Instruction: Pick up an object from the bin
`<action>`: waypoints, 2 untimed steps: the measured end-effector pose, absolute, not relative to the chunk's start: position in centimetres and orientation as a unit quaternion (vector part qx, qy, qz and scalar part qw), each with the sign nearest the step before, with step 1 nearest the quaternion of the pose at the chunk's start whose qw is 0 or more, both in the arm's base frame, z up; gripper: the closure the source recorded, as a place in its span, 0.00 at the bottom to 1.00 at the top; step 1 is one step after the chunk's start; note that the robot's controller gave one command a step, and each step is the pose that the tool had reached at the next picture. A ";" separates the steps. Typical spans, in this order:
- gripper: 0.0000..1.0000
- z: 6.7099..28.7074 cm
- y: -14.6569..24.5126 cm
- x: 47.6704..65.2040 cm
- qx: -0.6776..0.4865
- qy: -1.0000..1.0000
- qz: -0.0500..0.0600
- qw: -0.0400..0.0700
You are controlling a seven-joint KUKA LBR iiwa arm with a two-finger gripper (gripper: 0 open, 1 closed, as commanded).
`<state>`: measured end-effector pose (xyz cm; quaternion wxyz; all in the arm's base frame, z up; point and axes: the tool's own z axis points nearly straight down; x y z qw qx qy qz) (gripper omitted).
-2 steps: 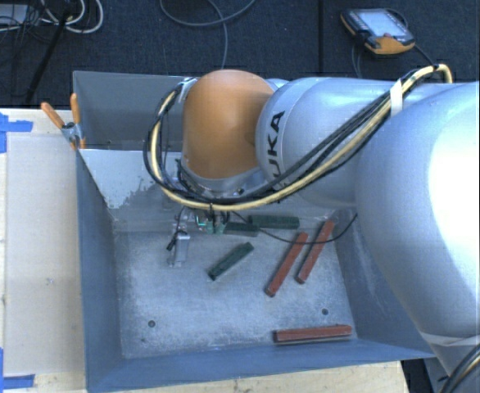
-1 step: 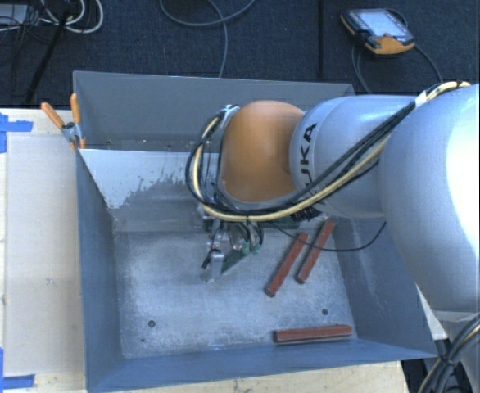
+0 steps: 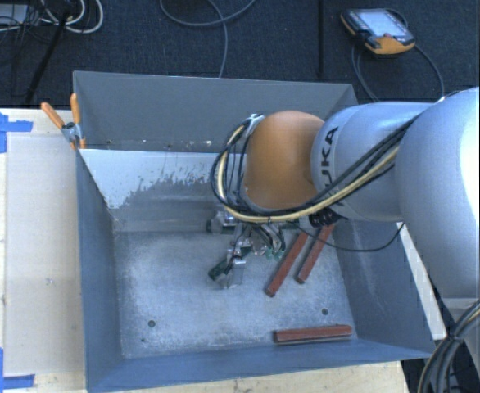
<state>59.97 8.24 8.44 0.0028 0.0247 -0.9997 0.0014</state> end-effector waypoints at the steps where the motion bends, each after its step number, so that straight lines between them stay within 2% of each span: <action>1: 1.00 7.5 2.8 61.1 0.107 -0.994 -0.001 -0.007; 2: 1.00 7.5 2.8 61.1 0.107 -0.994 -0.001 -0.007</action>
Offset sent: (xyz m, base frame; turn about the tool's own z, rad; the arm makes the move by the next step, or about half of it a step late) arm 0.0000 0.0000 0.0000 0.0000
